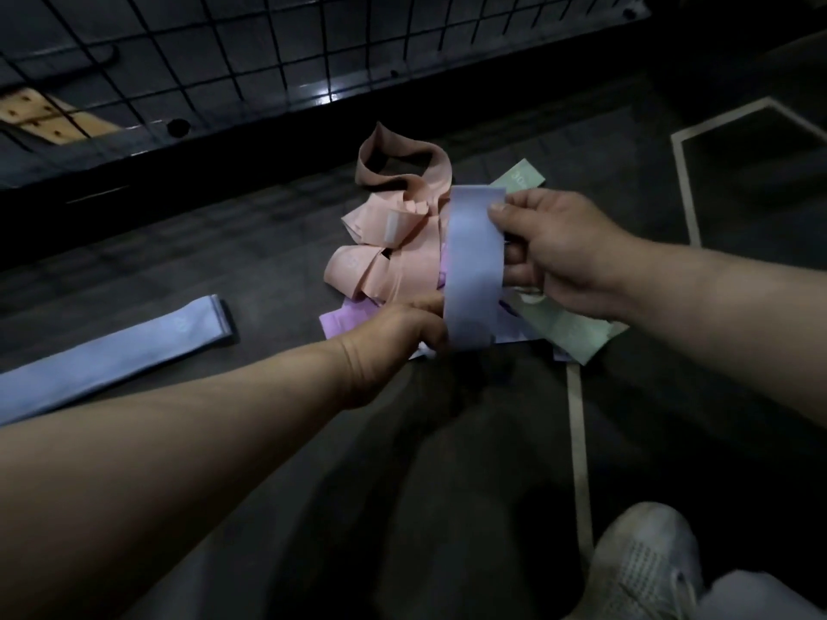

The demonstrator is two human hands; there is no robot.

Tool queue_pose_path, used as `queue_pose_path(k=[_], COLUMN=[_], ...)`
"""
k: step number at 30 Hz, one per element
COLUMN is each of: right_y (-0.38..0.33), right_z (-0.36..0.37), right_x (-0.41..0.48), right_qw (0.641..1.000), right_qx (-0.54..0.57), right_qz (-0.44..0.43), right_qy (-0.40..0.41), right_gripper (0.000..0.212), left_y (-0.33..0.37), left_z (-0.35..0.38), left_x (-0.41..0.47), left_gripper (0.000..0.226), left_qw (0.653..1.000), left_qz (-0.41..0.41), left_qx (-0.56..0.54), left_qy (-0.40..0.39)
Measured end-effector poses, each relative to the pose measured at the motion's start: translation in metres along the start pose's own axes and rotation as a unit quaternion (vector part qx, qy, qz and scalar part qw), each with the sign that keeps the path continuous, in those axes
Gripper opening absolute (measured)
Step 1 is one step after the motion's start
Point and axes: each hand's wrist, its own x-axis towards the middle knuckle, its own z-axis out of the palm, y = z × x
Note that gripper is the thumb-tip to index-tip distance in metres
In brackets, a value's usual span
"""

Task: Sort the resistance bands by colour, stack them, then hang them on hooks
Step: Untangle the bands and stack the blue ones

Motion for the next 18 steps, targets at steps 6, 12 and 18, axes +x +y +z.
queue_pose_path(k=[6,12,18], right_y=[-0.026,-0.026,-0.013], right_z=[-0.011,-0.037,-0.052], right_x=[0.026,0.032,0.026], right_qw=[0.984,0.988,0.995], right_qx=[0.145,0.112,0.037], right_qz=[-0.018,-0.001,0.033], right_qy=[0.101,0.108,0.083], right_gripper=[0.022,0.025,0.008], left_y=[-0.005,-0.008,-0.016], left_z=[-0.012,-0.041,-0.081], left_x=[-0.012,-0.022,-0.026], left_gripper=[0.024,0.007,0.008], left_qw=[0.995,0.988,0.959], left_qz=[-0.073,-0.086,-0.062], left_qx=[-0.065,-0.046,0.055], left_qy=[-0.017,0.116,0.272])
